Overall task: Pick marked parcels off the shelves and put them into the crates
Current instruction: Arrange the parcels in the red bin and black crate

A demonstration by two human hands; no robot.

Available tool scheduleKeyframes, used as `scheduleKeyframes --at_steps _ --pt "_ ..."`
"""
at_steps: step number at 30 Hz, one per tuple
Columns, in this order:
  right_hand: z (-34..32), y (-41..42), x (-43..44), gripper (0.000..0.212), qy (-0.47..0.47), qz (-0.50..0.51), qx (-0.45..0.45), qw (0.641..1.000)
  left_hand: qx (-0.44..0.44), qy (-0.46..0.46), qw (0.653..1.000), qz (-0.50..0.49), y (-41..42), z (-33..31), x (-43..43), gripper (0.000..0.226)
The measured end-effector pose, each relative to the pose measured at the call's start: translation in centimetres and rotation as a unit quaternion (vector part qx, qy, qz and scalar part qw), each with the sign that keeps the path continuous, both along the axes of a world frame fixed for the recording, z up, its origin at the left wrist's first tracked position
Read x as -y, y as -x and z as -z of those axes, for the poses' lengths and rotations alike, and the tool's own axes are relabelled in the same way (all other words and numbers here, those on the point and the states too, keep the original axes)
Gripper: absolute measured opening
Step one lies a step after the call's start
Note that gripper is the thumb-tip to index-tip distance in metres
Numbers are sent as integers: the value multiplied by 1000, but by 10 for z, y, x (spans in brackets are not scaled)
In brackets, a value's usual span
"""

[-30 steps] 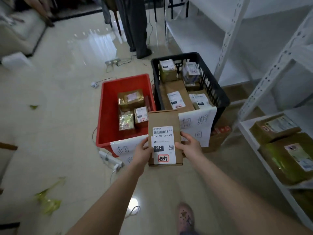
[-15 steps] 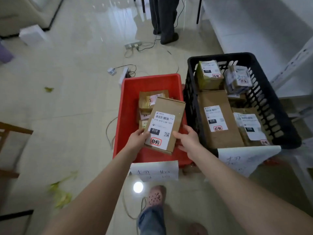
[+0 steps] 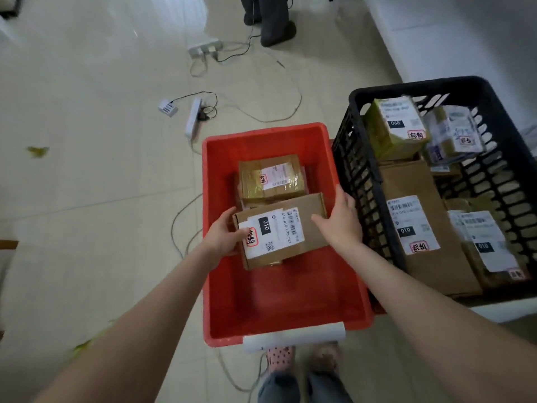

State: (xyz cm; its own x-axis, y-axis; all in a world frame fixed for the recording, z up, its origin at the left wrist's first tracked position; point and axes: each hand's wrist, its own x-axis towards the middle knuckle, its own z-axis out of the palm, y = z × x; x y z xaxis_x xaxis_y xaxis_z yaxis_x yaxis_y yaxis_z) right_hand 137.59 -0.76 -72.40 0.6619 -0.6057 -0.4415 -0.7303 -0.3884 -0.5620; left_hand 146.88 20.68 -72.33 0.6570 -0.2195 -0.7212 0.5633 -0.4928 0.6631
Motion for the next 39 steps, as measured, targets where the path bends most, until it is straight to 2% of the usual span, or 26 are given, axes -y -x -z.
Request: scheduleKeyframes --at_steps 3,6,8,9,13,17,19,28,34,37,39 --pt "19 -13 4 79 -83 5 -51 995 -22 -21 999 17 -4 14 -1 63" --pt "40 -7 -11 58 -144 16 -65 987 23 -138 990 -9 6 38 -5 41" --pt "54 5 -25 56 -167 11 -86 982 20 -218 975 -28 21 56 -7 35" --pt "62 12 -30 56 -176 13 -100 979 2 -229 973 -33 31 70 -9 35" --pt "96 39 -37 59 -210 40 -157 964 -91 -175 979 -43 66 126 -18 66" --pt "125 47 -37 62 -224 49 -186 955 -164 -142 974 -69 79 116 -6 43" --pt "140 45 -37 64 -234 51 -206 949 -176 -144 972 -61 81 130 -6 41" --pt "192 52 -42 70 -242 73 -232 940 -146 -162 975 -50 82 184 -8 52" --pt "197 59 -34 56 -150 37 -262 953 -136 -198 971 -13 86 191 -12 48" --pt "192 59 -31 69 -164 68 -223 959 -87 -246 965 31 87 193 -17 39" --pt "188 55 -31 64 -174 96 -185 962 -54 -284 956 47 82 191 -15 33"
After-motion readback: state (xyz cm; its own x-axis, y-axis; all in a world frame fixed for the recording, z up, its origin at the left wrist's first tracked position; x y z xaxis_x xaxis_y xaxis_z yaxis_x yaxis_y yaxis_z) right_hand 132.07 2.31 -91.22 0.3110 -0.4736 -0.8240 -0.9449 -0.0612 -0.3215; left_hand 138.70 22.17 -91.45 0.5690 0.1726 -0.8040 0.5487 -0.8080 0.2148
